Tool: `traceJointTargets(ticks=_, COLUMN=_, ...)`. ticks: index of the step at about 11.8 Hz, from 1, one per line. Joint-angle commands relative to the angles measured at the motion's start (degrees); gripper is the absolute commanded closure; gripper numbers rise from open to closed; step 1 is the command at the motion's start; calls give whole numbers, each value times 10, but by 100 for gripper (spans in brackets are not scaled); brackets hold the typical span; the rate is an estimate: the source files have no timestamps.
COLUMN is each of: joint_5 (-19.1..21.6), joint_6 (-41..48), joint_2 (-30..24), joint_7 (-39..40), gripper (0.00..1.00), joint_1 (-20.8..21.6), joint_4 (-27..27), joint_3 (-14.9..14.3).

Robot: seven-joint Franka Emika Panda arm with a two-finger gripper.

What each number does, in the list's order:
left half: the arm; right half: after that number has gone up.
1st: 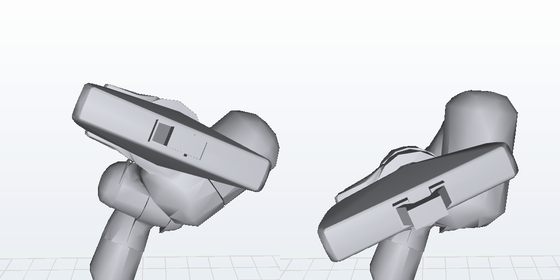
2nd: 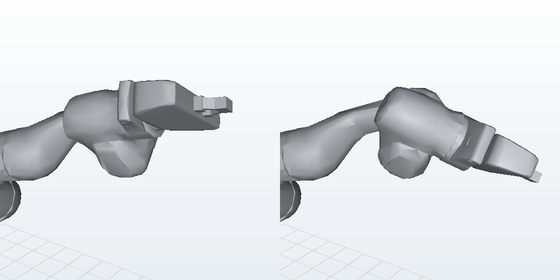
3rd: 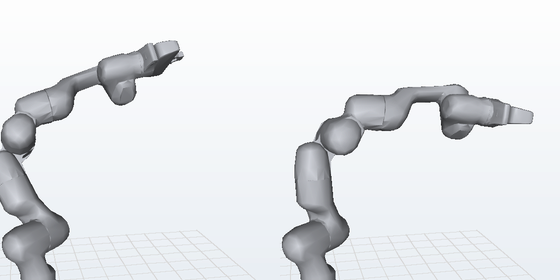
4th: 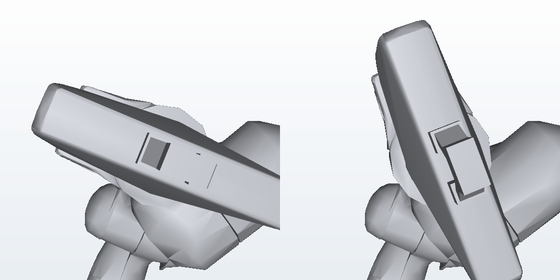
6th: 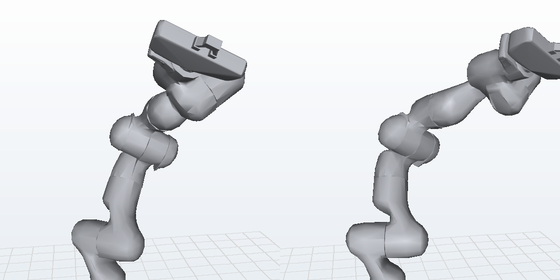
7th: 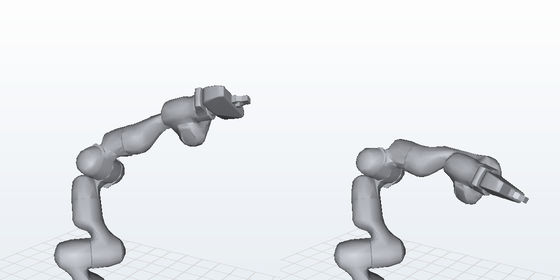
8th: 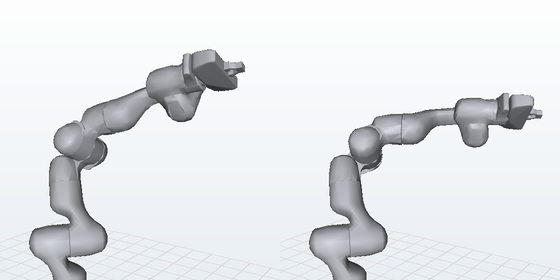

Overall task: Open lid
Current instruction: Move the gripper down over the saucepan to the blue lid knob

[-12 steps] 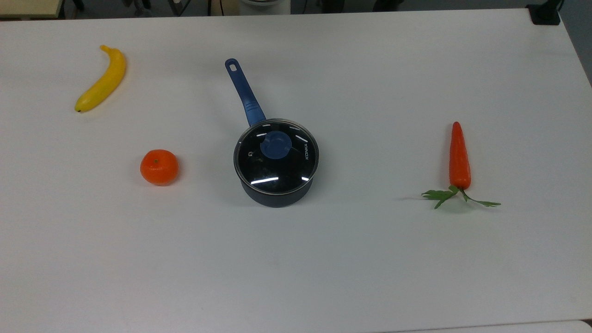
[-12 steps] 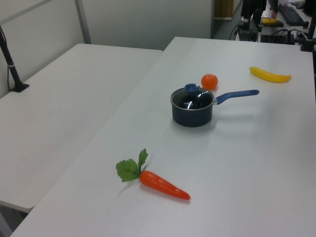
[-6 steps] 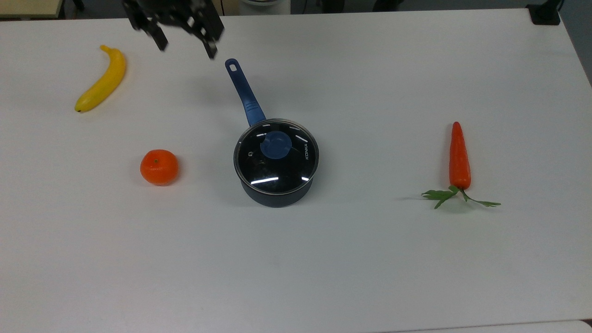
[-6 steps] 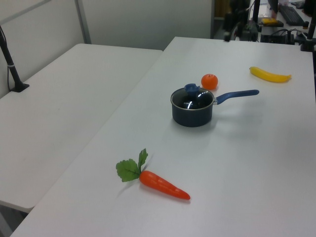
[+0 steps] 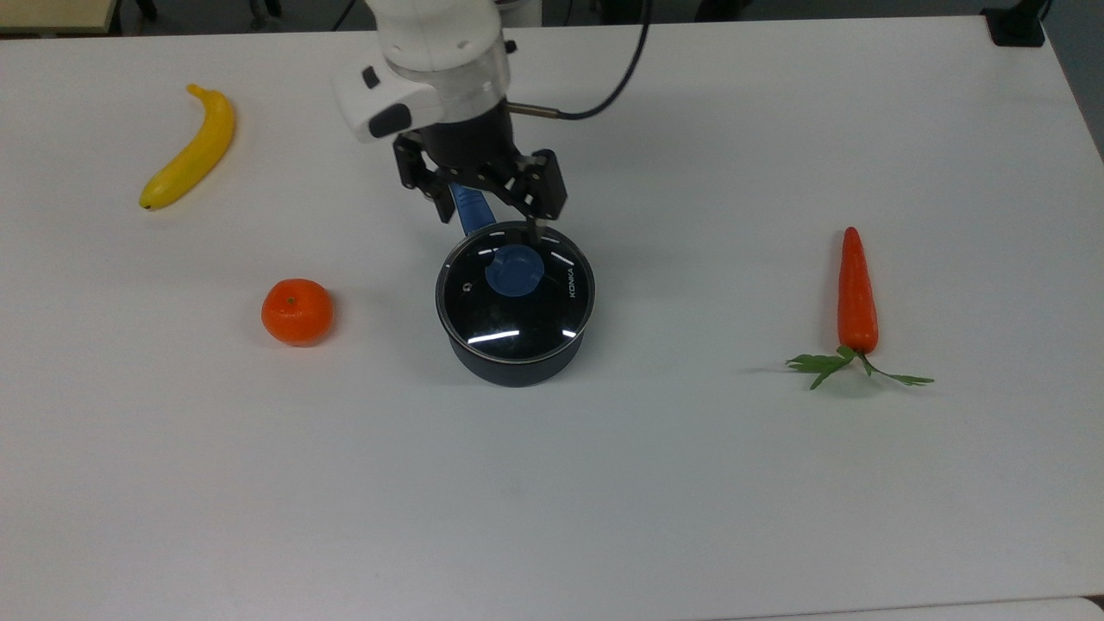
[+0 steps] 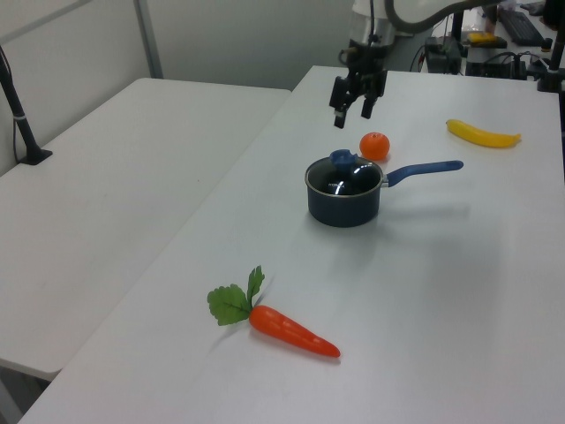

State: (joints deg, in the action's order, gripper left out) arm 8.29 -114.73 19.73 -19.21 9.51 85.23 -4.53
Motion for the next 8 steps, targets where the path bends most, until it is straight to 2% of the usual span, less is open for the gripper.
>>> traceJointTargets(ticks=1, joint_5=0, joint_6=-37, joint_2=34, joint_7=-36, gripper=0, joint_1=20, joint_4=-23, joint_3=-8)
traceJointTargets(ticks=8, joint_5=-42, joint_6=-29, joint_2=60, joint_7=-33, gripper=5, joint_1=24, joint_4=-9, joint_3=-8)
